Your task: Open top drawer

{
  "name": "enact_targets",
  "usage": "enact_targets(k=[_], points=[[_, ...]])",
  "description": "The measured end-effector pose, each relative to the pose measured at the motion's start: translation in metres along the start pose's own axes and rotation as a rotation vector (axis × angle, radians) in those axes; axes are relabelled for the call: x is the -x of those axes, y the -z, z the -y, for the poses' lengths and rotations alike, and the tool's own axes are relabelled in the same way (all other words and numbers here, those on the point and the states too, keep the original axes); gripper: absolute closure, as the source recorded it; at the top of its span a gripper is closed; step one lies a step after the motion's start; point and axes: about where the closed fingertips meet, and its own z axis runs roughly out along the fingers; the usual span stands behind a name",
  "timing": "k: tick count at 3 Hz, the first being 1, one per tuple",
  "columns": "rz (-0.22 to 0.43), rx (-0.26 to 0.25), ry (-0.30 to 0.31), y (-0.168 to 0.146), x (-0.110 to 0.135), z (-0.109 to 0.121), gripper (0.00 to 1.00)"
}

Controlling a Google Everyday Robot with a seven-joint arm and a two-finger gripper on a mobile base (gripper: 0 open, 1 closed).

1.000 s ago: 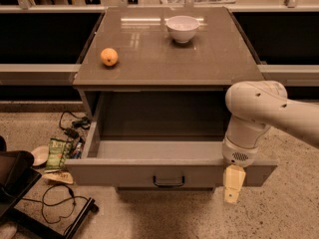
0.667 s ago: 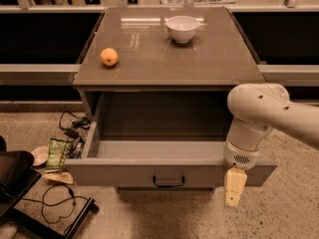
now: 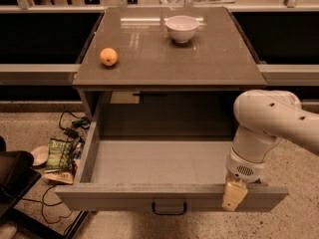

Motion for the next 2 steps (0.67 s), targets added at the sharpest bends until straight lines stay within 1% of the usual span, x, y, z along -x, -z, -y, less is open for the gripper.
enact_targets(k=[1,2], points=[[-0.024,0.022,-0.074,0.0024,-0.0094,-0.041,0.73],[-0.024,0.022,-0.074,0.0024,-0.0092,-0.0409,0.96]])
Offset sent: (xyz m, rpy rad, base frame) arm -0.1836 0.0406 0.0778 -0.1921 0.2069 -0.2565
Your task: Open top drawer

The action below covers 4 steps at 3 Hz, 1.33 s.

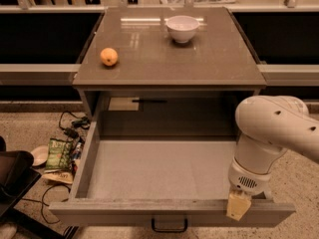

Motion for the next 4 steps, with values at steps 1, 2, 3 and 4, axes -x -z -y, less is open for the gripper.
enact_targets(k=[1,2,3,4], points=[[-0.02,0.012,-0.032,0.0009,-0.0046,-0.0188,1.0],[-0.02,0.01,-0.031,0.0011,-0.005,-0.0193,0.83],[-0.021,0.008,-0.032,0.0011,-0.0054,-0.0198,0.6],[-0.021,0.007,-0.032,0.0012,-0.0057,-0.0203,0.37]])
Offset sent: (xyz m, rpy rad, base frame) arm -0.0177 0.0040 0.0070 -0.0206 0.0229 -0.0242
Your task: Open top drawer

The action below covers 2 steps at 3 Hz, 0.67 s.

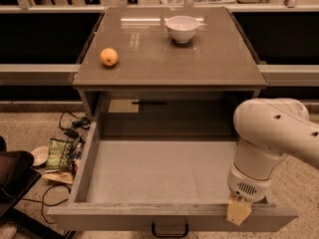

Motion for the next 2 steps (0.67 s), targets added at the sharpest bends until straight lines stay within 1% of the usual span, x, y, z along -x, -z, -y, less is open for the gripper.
enact_targets(k=[1,2], points=[[-0.001,-0.002,0.0,0.0001,-0.0004,-0.0005,0.13],[-0.001,-0.003,0.0,0.0001,-0.0007,-0.0009,0.0]])
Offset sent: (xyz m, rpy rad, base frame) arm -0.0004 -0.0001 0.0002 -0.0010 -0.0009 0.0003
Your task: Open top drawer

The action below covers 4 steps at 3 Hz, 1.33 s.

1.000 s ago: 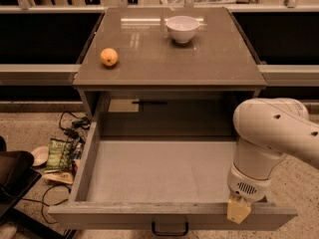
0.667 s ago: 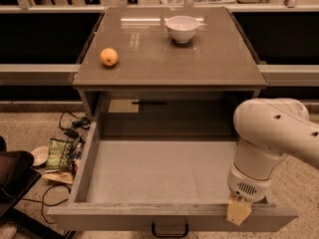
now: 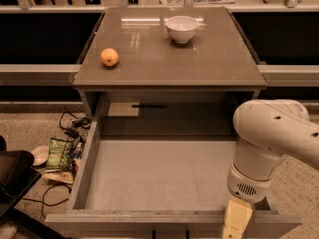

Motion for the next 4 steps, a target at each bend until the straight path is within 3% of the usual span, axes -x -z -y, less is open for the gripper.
enact_targets(k=[1,2,3,4], points=[[0.0,0.0,0.0,0.0,0.0,0.0,0.0],[-0.007,-0.067,0.042,0.041,-0.001,-0.008,0.0],[0.004,-0.137,0.145,0.12,-0.003,-0.025,0.0],[0.026,-0.194,0.261,0.192,0.003,-0.021,0.0]])
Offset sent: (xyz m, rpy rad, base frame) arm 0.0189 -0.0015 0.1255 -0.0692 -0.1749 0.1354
